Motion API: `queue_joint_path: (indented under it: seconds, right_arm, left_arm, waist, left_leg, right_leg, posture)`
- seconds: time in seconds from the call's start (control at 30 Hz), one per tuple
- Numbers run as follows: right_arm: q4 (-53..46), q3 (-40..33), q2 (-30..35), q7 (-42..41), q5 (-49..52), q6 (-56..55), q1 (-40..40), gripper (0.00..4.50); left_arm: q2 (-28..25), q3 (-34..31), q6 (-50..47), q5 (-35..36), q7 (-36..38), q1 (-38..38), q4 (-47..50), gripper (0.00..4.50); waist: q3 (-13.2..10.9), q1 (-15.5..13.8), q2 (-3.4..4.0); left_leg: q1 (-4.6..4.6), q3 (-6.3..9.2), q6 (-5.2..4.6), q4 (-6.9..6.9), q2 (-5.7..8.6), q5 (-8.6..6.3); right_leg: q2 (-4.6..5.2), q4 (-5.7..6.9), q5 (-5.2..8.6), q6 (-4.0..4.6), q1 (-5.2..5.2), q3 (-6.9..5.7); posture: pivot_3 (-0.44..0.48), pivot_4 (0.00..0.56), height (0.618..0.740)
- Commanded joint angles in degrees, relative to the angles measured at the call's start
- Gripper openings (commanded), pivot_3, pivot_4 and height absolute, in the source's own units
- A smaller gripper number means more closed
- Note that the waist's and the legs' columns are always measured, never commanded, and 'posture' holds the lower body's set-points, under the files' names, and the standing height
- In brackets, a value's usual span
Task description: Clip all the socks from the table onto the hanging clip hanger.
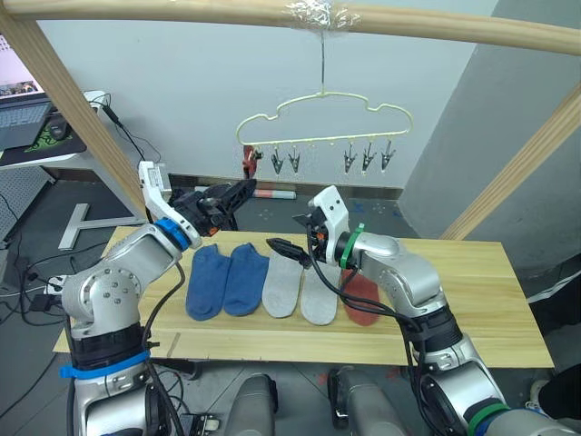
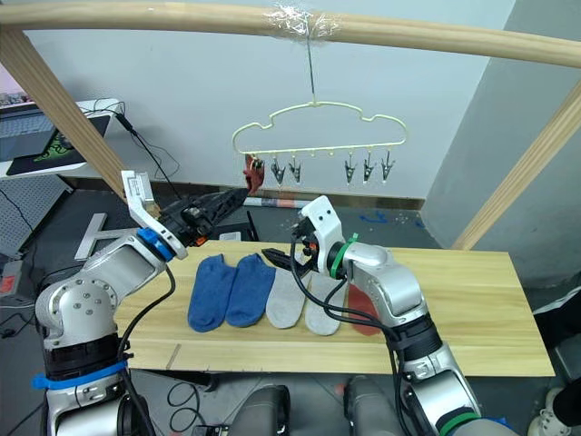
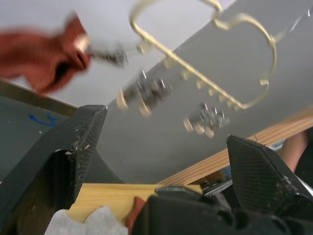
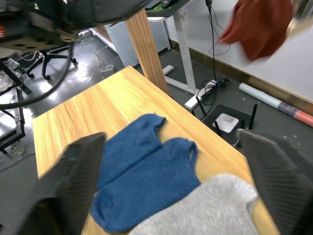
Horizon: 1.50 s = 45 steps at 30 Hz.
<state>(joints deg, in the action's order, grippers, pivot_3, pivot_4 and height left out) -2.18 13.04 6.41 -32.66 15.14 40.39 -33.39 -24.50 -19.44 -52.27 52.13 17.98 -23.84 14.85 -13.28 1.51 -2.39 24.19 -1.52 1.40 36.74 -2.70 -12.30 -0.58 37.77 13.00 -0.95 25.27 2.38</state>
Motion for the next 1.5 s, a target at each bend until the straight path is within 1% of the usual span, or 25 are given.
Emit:
queue_joint_path:
  seconds: [0.03,0.13,0.2,0.23,0.33,0.4,0.57,0.83,1.03,1.13,1.33,1.5]
  right_arm:
    - [-4.85,-1.52,1.19,-0.92,1.2,-2.26,1.21,4.45]
    - [-7.35,-3.03,2.58,-1.39,2.59,-2.65,2.56,4.45]
    - [-8.93,-2.39,5.36,-2.99,1.58,-4.68,3.6,4.5]
    - [-10.21,-2.38,7.6,-4.52,1.31,-6.08,4.77,4.5]
    - [-13.03,-5.44,11.18,-6.44,3.94,-6.62,6.69,4.5]
    - [-13.92,-7.12,12.43,-6.74,5.1,-6.57,6.78,4.5]
    - [-15.2,-9.42,13.92,-6.37,6.53,-6.13,6.15,4.5]
    - [-17.96,-10.86,13.63,-4.36,8.58,-4.42,4.63,4.5]
    - [-18.98,-11.07,14.38,-3.96,9.2,-3.68,4.0,4.5]
    - [-19.03,-11.03,14.63,-3.79,9.55,-3.61,3.91,4.5]
    - [-18.87,-10.97,15.39,-2.98,9.1,-4.14,3.07,4.5]
    - [-19.22,-11.29,15.77,-2.29,9.43,-3.81,2.98,4.5]
  left_arm:
    - [0.32,4.54,4.66,-5.02,-0.01,0.57,4.78,4.5]
    - [1.21,8.52,8.33,-9.74,0.06,0.96,5.26,4.5]
    - [2.33,10.31,10.97,-12.17,0.34,0.43,4.68,4.13]
    - [3.28,11.8,13.51,-14.72,-0.04,-0.17,3.88,3.96]
    - [5.13,16.49,20.42,-22.49,-0.46,-1.35,1.39,3.08]
    - [6.23,17.7,22.87,-25.29,-0.85,-1.56,-0.23,2.48]
    - [8.88,19.0,27.83,-29.94,-1.08,-2.37,-4.61,2.48]
    - [11.8,19.01,35.34,-36.06,-2.08,-4.82,-13.35,2.48]
    - [13.73,19.01,42.72,-40.27,-2.99,-8.06,-23.0,2.48]
    - [14.42,18.79,45.02,-41.34,-2.98,-9.14,-25.82,2.48]
    - [16.11,18.28,48.81,-42.2,-3.0,-12.93,-32.96,2.48]
    - [16.51,17.66,52.22,-43.81,-4.64,-15.45,-37.23,2.48]
  waist:
    - [0.0,-0.04,0.0]
    - [0.0,0.0,0.0]
    - [0.0,0.02,0.01]
    - [0.0,0.02,0.0]
    - [0.0,-0.21,0.0]
    - [0.0,-0.11,0.0]
    - [0.0,0.34,0.0]
    - [0.0,0.39,0.0]
    - [0.0,0.35,0.0]
    - [0.0,0.35,0.0]
    - [0.0,0.39,0.0]
    - [0.0,0.52,0.0]
  left_leg:
    - [0.03,0.02,0.0,0.0,-0.01,0.0]
    - [0.04,0.0,0.0,0.02,0.01,0.0]
    - [0.04,-0.02,0.0,0.03,0.01,0.0]
    - [0.03,-0.04,0.0,0.03,0.03,0.0]
    - [0.06,-0.03,0.0,0.02,0.07,0.0]
    - [0.07,-0.08,-0.01,0.02,0.1,0.0]
    - [0.04,-0.12,-0.01,0.03,0.09,0.0]
    - [0.05,-0.04,-0.01,0.04,0.1,0.0]
    - [0.09,-0.08,-0.01,0.07,0.1,0.0]
    - [0.12,-0.08,-0.01,0.12,0.1,-0.01]
    - [0.13,-0.07,-0.01,0.12,0.12,-0.01]
    - [0.14,-0.07,-0.01,0.11,0.12,-0.01]
  right_leg:
    - [0.0,-0.01,0.0,0.0,0.0,0.0]
    - [-0.01,-0.01,0.0,0.01,0.01,-0.01]
    - [-0.01,-0.01,0.0,0.01,0.01,0.0]
    - [-0.01,-0.01,0.0,0.01,0.01,-0.01]
    - [0.0,-0.1,0.0,0.0,-0.02,-0.03]
    - [-0.01,-0.11,0.0,0.0,0.0,-0.02]
    - [-0.07,-0.07,-0.01,0.0,0.01,0.0]
    - [-0.24,-0.03,-0.01,0.0,0.01,0.0]
    - [-0.2,-0.07,-0.01,-0.01,0.01,-0.02]
    - [-0.2,-0.07,-0.01,-0.01,0.01,0.01]
    - [-0.22,-0.06,-0.02,-0.02,0.01,-0.03]
    - [-0.23,-0.06,-0.02,-0.02,0.02,-0.03]
  posture:
    - [0.034,0.227,0.74]
    - [0.034,0.227,0.74]
    - [0.028,0.227,0.74]
    - [0.028,0.227,0.74]
    - [0.011,0.224,0.74]
    - [-0.002,0.225,0.74]
    - [-0.02,0.224,0.74]
    - [-0.048,0.222,0.74]
    - [-0.055,0.222,0.74]
    - [-0.055,0.222,0.74]
    - [-0.083,0.214,0.74]
    - [-0.091,0.213,0.74]
